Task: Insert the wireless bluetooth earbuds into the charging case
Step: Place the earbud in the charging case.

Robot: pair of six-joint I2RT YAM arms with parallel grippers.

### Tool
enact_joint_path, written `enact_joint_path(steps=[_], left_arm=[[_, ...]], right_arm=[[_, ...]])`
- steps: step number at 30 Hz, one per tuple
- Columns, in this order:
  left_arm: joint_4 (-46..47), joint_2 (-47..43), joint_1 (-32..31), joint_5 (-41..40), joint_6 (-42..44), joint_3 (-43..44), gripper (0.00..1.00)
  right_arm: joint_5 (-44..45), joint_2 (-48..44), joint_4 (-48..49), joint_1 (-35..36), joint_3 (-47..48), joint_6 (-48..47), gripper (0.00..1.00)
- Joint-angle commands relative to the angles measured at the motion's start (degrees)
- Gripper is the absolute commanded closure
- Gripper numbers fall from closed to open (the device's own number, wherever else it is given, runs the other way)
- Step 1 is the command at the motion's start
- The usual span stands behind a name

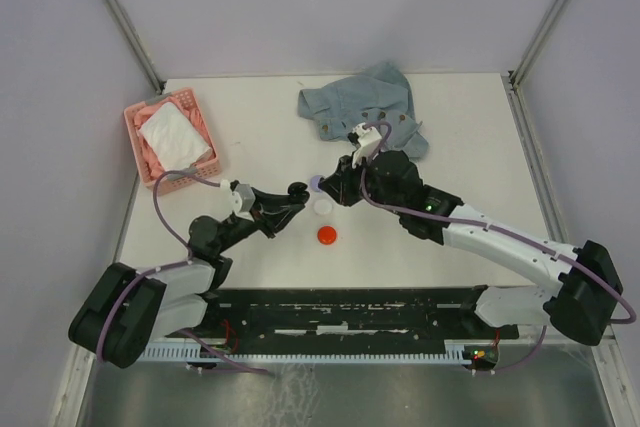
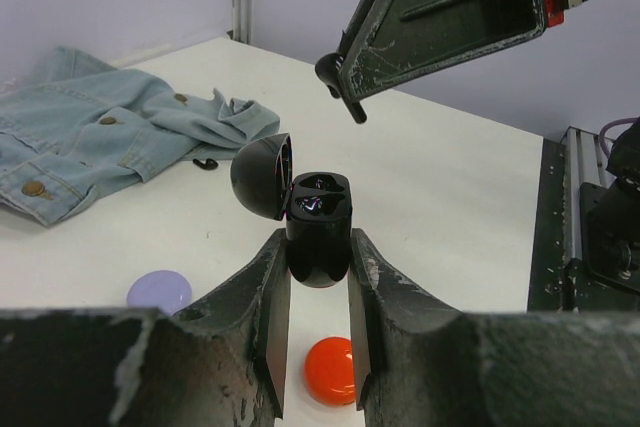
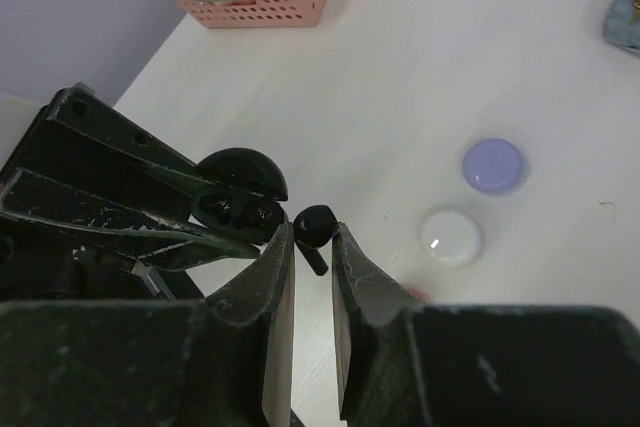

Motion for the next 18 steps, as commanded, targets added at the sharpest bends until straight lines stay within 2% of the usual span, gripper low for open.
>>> enact_joint_path(steps=[1, 9, 18], left_arm=[[6.96, -0.98, 0.07, 0.82, 0.79, -0.68, 0.97], [7.79, -1.53, -0.12, 1.19, 0.70, -1.00, 0.97], [8.84, -3.00, -0.36, 1.11, -0.28, -1.40, 0.97]], right_arm=[[2.78, -1.64, 14.39, 2.85, -3.18, 4.09, 0.90], [5.63, -0.33, 25.29, 7.26, -6.70, 4.62, 0.89], [8.66, 1.36, 30.46, 9.68, -9.05, 4.20, 0.89]])
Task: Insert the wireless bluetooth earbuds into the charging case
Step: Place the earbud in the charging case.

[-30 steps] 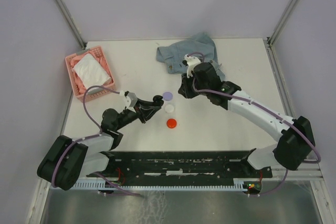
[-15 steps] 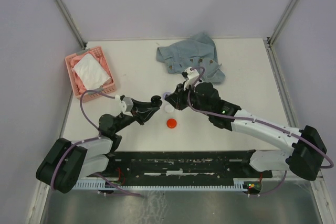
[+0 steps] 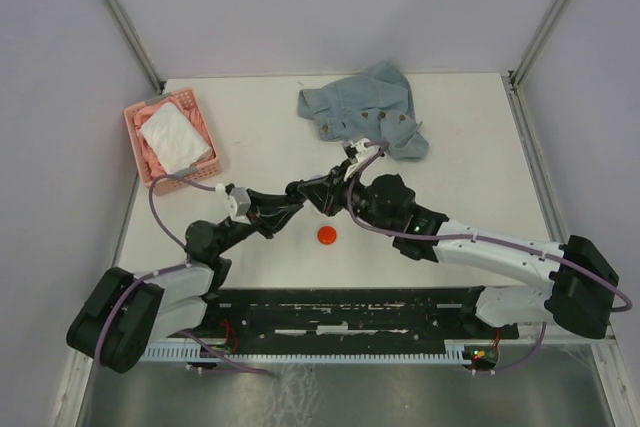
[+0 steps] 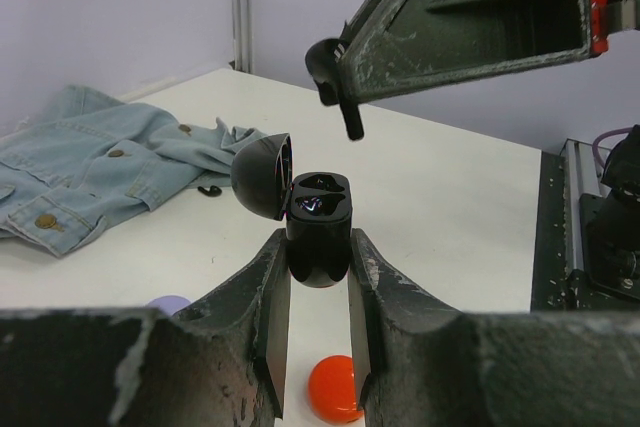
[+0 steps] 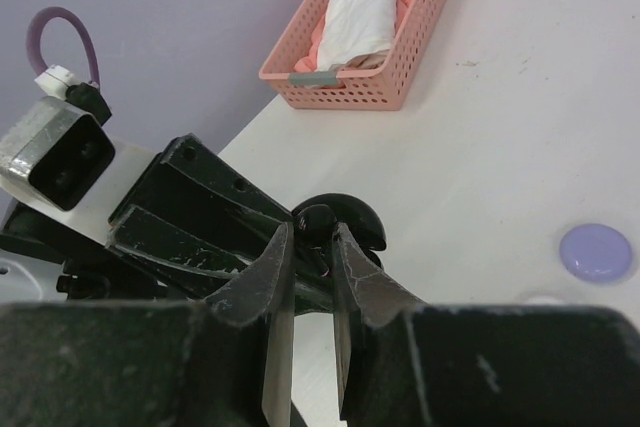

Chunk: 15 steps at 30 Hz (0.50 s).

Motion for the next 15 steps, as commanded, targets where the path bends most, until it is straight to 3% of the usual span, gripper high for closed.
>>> enact_joint_path(steps=[1, 15], left_arm=[[5.16, -1.74, -0.32, 1.00, -0.34, -0.44, 0.97], [6.66, -3.43, -0.65, -1.12, -1.68, -1.36, 0.97]], right_arm=[[3.08, 1.40, 6.64, 1.14, -1.37, 0.41, 0.89], [3.32, 2.88, 9.16, 2.57, -2.67, 0.92, 0.89]])
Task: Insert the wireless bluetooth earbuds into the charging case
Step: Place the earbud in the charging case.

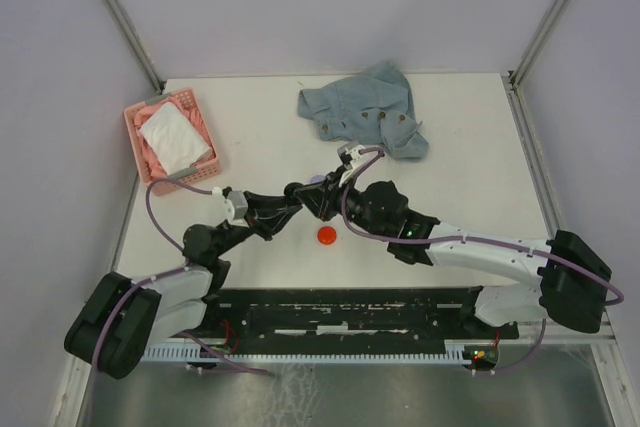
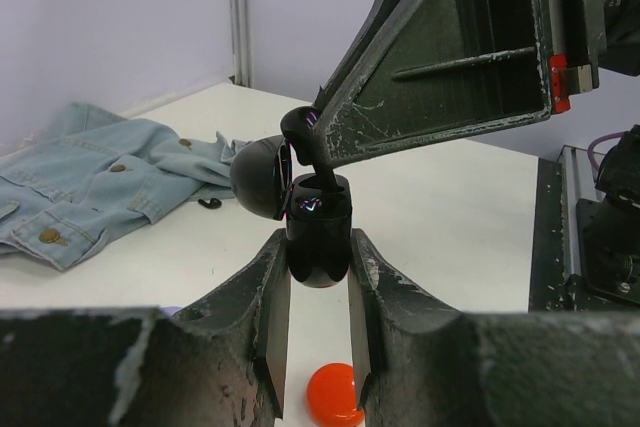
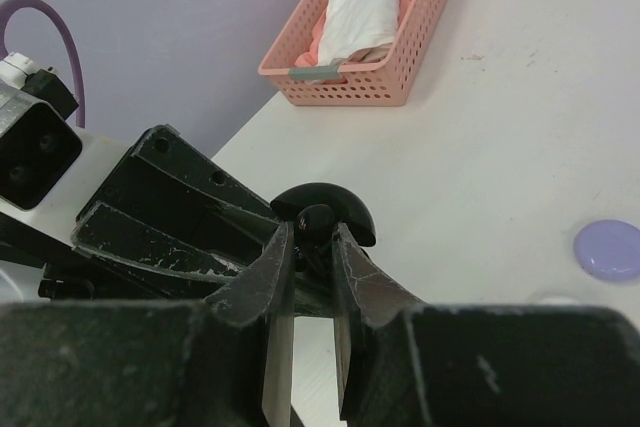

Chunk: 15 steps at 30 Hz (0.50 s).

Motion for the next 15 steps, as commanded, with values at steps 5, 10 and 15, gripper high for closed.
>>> enact_joint_path(steps=[5, 10, 15], left_arm=[[5.06, -2.47, -0.25, -2.68, -1.48, -1.06, 0.97], [4.95, -3.25, -0.25, -3.61, -1.50, -1.37, 0.97], [5.06, -4.15, -0.28, -4.25, -1.48, -1.79, 0.97]], right_arm=[[1.32, -0.18, 5.18, 0.97, -1.28, 0.92, 0.89], [1.55, 0.18, 6.47, 1.04, -2.05, 1.45, 0.89], [3.78, 0.07, 7.89, 1.09, -3.75, 2.93, 0.88]])
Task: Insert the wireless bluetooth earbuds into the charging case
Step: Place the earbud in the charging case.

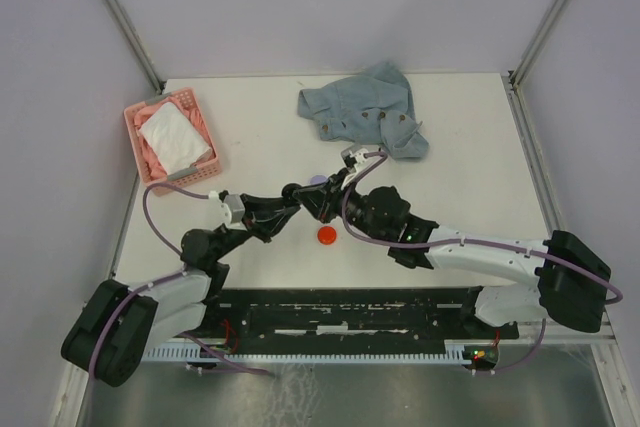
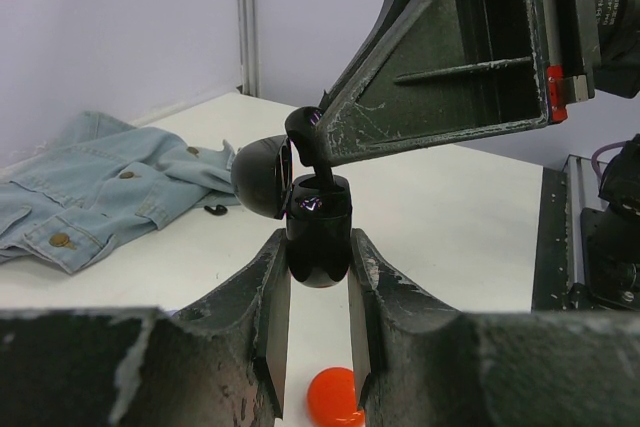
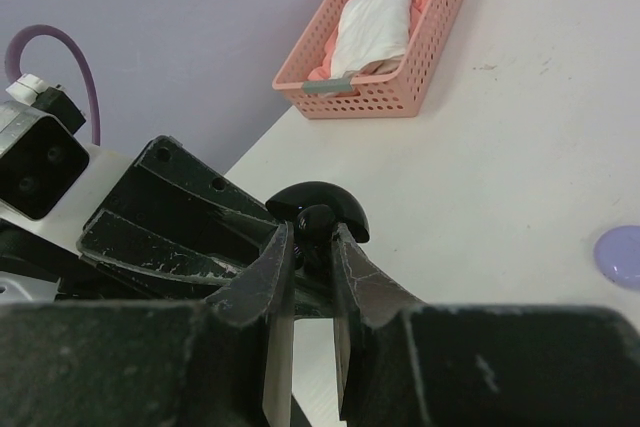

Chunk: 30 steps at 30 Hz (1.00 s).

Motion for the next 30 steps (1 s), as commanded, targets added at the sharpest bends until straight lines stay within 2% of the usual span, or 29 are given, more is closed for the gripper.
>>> enact_joint_path(steps=[1, 17, 30], left_arm=[[4.85, -1.70, -0.05, -2.29, -1.45, -0.48, 0.97], [4.86, -1.58, -0.05, -2.17, -1.32, -0.48, 0.97], [3.77, -2.19, -0.03, -2.97, -1.30, -0.39, 0.97]], right_arm=[[2.95, -0.15, 3.78, 0.31, -2.26, 1.74, 0.87], [0.70, 0.27, 8.05, 0.47, -3.58, 7.62, 0.86], [-0.80, 1.57, 8.34, 1.50, -2.62, 6.25, 0.86]])
